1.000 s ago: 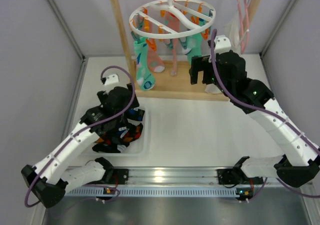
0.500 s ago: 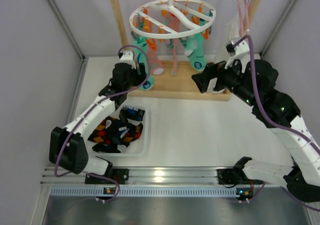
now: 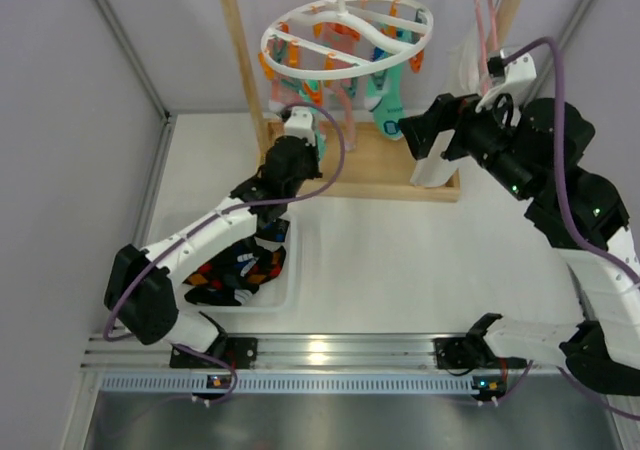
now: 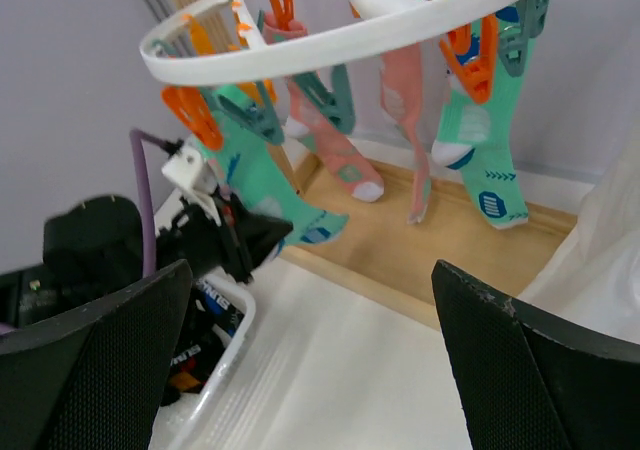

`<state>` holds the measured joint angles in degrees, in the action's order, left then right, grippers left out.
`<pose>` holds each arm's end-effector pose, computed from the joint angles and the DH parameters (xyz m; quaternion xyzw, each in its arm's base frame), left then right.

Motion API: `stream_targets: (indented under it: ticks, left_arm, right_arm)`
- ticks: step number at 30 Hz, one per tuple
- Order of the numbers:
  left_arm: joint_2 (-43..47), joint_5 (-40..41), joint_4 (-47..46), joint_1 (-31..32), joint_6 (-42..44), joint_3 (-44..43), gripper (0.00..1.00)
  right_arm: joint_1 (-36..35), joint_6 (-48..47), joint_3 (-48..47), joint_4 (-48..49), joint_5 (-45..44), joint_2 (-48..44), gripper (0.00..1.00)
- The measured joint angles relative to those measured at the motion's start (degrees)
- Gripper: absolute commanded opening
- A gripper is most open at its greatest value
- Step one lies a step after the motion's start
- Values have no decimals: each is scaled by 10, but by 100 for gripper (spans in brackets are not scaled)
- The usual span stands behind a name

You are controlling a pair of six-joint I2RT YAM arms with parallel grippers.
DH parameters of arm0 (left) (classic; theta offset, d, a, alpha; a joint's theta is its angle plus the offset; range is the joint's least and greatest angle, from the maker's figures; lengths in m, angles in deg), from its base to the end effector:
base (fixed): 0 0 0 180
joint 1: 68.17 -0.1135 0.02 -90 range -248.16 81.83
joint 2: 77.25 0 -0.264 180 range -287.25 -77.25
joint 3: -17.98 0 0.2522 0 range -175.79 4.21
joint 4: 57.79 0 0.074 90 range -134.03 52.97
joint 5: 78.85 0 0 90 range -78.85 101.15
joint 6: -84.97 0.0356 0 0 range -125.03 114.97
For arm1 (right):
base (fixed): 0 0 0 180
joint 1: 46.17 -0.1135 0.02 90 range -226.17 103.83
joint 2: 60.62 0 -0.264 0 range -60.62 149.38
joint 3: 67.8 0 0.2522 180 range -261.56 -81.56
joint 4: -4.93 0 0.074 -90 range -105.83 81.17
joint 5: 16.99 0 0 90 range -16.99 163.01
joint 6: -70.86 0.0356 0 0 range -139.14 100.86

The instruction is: Remove the socks clipped to the hanger

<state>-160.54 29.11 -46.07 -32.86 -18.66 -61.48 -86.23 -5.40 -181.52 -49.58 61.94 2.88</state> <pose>0.2876 -0.1903 0.3299 0.0552 0.7902 -0.1344 0.5953 0.1362 0.1056 0.5354 -0.1022 0.7254 0.2432 0.6357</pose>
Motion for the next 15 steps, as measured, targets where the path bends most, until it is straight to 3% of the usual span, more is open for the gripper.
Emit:
stream_targets:
  ticks: [6,9,15]
  left_arm:
    - [-33,161,22,146,3,-66,0]
    - [-80,231,36,199,18,-131,0]
    - [-169,338,57,278,76,-213,0]
  right_arm:
    - [1,17,-172,-45,-6,84,100]
    - [1,17,-250,-70,10,132,87]
    - [1,-6,-339,-124,30,224,79]
